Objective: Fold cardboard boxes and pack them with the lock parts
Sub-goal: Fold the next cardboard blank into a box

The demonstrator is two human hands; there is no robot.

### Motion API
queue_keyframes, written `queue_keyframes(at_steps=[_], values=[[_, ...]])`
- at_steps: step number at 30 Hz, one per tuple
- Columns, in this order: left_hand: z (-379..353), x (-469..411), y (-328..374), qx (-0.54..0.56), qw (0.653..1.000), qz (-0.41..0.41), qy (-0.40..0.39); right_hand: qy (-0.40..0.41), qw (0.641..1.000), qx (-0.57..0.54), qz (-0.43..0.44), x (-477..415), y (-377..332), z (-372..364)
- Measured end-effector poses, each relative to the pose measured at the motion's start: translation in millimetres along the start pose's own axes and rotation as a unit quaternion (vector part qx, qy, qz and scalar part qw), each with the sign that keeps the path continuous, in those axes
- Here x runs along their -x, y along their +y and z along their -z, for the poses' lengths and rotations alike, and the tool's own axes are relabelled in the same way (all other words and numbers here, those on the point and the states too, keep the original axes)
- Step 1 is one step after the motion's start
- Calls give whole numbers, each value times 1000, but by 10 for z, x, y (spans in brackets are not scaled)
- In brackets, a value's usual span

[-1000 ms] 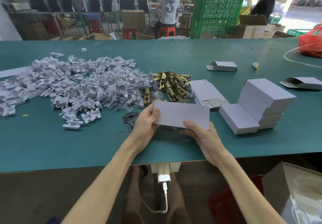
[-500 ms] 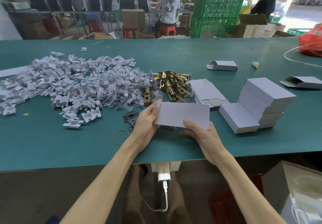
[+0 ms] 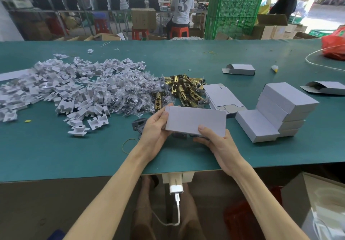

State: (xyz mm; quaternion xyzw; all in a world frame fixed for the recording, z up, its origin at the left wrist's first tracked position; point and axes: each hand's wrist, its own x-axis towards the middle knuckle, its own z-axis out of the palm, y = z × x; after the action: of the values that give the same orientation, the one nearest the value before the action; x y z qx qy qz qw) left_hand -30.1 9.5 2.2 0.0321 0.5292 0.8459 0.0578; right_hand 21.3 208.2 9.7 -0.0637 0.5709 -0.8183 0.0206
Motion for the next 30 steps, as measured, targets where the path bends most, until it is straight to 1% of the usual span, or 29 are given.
queue_keyframes(at_steps=[8,11,14,19,22,26,30], values=[[0,2,40,34,999,4,12,-2,1000,12,-11,-18,1,8],[14,1,47,55,998,10,17,0,1000,-2,-14,-19,-4,10],[10,-2,33,36,999,8,24,-8,1000,18,-10,-10,11,5],[-1,0,20,6,1000,-5,19,0,999,53,-7,-13,42,-6],[-10,4,11,12,1000,-2,13,3,999,48,-6,-20,47,-6],[3,3,-9,-13,1000,-7,-5,6,1000,18,-9,-29,34,1],[30,-8,-10,3,1000,-20,-9,6,1000,14,-11,-29,25,5]])
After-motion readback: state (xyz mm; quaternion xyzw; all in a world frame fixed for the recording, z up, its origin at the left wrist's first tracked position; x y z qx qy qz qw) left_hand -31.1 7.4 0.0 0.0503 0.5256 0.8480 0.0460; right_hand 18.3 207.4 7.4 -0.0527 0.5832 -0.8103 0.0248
